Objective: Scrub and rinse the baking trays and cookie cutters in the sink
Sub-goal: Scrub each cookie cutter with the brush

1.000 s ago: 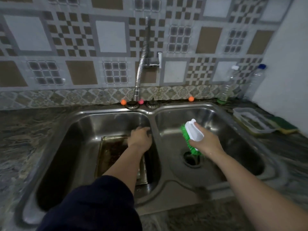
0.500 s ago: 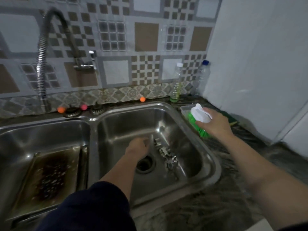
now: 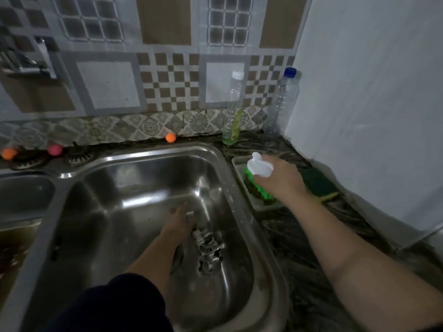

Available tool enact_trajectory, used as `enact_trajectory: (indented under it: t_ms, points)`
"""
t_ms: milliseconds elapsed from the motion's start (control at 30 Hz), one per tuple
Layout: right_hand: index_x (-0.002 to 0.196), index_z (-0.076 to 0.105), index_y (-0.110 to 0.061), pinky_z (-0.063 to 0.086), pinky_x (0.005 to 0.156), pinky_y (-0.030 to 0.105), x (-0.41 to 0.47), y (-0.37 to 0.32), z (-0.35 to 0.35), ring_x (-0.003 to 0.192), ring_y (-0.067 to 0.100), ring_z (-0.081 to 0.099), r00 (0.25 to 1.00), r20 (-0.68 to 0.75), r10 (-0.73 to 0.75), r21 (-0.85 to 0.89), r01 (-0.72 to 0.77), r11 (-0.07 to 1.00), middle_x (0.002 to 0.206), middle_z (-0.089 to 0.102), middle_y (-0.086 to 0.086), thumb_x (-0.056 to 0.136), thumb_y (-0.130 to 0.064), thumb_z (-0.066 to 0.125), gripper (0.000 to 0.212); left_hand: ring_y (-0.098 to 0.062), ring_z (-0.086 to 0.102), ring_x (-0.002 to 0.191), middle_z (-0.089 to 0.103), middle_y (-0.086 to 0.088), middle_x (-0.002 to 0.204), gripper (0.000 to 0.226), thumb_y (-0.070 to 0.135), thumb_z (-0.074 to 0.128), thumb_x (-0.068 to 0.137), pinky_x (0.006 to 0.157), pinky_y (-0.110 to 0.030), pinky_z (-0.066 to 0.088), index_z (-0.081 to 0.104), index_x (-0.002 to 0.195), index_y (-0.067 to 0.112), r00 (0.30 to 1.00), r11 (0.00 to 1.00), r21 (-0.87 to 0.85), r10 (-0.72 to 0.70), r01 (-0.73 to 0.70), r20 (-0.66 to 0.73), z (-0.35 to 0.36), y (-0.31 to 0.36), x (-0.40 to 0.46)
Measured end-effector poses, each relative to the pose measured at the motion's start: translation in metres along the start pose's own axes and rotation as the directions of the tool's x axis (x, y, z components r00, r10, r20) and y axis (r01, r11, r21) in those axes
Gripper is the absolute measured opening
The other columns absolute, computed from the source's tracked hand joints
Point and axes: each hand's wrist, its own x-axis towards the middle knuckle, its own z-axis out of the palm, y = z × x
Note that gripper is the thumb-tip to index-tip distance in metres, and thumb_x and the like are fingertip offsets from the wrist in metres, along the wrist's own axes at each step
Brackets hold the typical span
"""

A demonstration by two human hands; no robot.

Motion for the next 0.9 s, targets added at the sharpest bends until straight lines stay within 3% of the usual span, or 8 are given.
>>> enact_trajectory:
  t_ms: [100, 267, 400, 500, 667, 733, 800, 900]
  points:
    - [0.141, 0.043, -0.031, 0.049, 0.081, 0.032, 0.002, 0.002, 0.011, 0.11, 0.027, 0.059, 0.999, 0.017, -0.028, -0.034, 0.028, 0.999, 0.124, 0.061, 0.004, 0.084, -0.039, 0.064, 0.061, -0.026, 0.051, 0.121, 0.043, -0.017, 0.141, 0.062, 0.016, 0.061, 0.089, 0.094, -0.023, 0.038, 0.036, 0.146, 0.016, 0.999, 0.999, -0.042, -0.025, 0.026, 0.026, 0.008, 0.005, 0.01]
    - [0.141, 0.043, -0.031, 0.051, 0.078, 0.033, 0.002, 0.003, 0.017, 0.107, 0.025, 0.059, 0.999, -0.024, -0.049, -0.014, 0.048, 0.999, 0.123, 0.061, 0.002, 0.083, -0.038, 0.064, 0.062, -0.026, 0.053, 0.12, 0.054, -0.014, 0.134, 0.062, 0.018, 0.063, 0.089, 0.092, -0.024, 0.039, 0.037, 0.144, 0.01, 0.996, 0.998, -0.045, -0.045, 0.049, 0.072, 0.021, 0.004, 0.018]
    - [0.14, 0.044, -0.031, 0.048, 0.074, 0.031, 0.0, 0.005, 0.018, 0.105, 0.025, 0.059, 0.998, -0.037, -0.046, -0.001, 0.046, 0.999, 0.121, 0.062, 0.003, 0.082, -0.037, 0.066, 0.063, -0.028, 0.059, 0.112, 0.061, -0.014, 0.124, 0.064, 0.02, 0.07, 0.084, 0.09, -0.03, 0.045, 0.04, 0.139, 0.011, 0.993, 0.987, -0.112, -0.116, 0.117, 0.011, 0.031, -0.006, 0.019]
    - [0.14, 0.045, -0.03, 0.048, 0.075, 0.031, 0.0, 0.006, 0.016, 0.106, 0.026, 0.059, 0.997, -0.058, -0.049, 0.013, 0.05, 0.999, 0.121, 0.063, 0.004, 0.081, -0.035, 0.068, 0.063, -0.03, 0.061, 0.101, 0.065, -0.015, 0.113, 0.052, 0.011, 0.072, 0.08, 0.079, -0.029, 0.045, 0.049, 0.127, 0.009, 0.986, 0.96, -0.233, -0.164, 0.153, -0.03, 0.034, -0.009, 0.018]
    - [0.14, 0.046, -0.031, 0.047, 0.082, 0.032, -0.007, -0.008, 0.002, 0.112, 0.026, 0.057, 0.991, -0.123, -0.045, 0.054, 0.052, 0.997, 0.127, 0.06, 0.005, 0.081, -0.035, 0.069, 0.063, -0.029, 0.064, 0.095, 0.067, -0.011, 0.101, 0.032, 0.008, 0.07, 0.08, 0.079, -0.04, 0.055, 0.058, 0.109, 0.012, 0.966, 0.832, -0.542, -0.223, 0.121, -0.127, 0.018, -0.014, 0.015]
    - [0.14, 0.046, -0.031, 0.045, 0.086, 0.032, -0.011, -0.022, -0.007, 0.114, 0.025, 0.055, 0.983, -0.168, -0.077, 0.081, 0.092, 0.993, 0.129, 0.059, 0.004, 0.081, -0.035, 0.069, 0.063, -0.028, 0.063, 0.093, 0.066, -0.014, 0.105, 0.029, 0.005, 0.069, 0.082, 0.077, -0.044, 0.057, 0.056, 0.105, 0.017, 0.967, 0.719, -0.693, -0.217, 0.063, -0.137, 0.004, -0.011, 0.01]
    - [0.14, 0.046, -0.031, 0.044, 0.09, 0.032, -0.022, -0.04, -0.011, 0.116, 0.024, 0.053, 0.971, -0.206, -0.122, 0.114, 0.147, 0.983, 0.13, 0.058, 0.003, 0.081, -0.036, 0.068, 0.063, -0.023, 0.06, 0.088, 0.061, -0.014, 0.105, 0.032, -0.001, 0.065, 0.086, 0.067, -0.037, 0.056, 0.052, 0.111, 0.015, 0.977, 0.61, -0.792, -0.162, -0.009, -0.136, -0.014, -0.003, 0.0]
    - [0.139, 0.048, -0.029, 0.044, 0.091, 0.027, -0.055, -0.067, 0.003, 0.116, 0.018, 0.053, 0.958, -0.212, -0.194, 0.205, 0.238, 0.949, 0.13, 0.057, -0.002, 0.081, -0.034, 0.071, 0.063, -0.016, 0.058, 0.083, 0.057, -0.01, 0.108, 0.041, -0.004, 0.062, 0.087, 0.058, -0.023, 0.052, 0.047, 0.122, 0.011, 0.985, 0.548, -0.833, -0.084, -0.08, -0.15, -0.041, 0.003, -0.016]
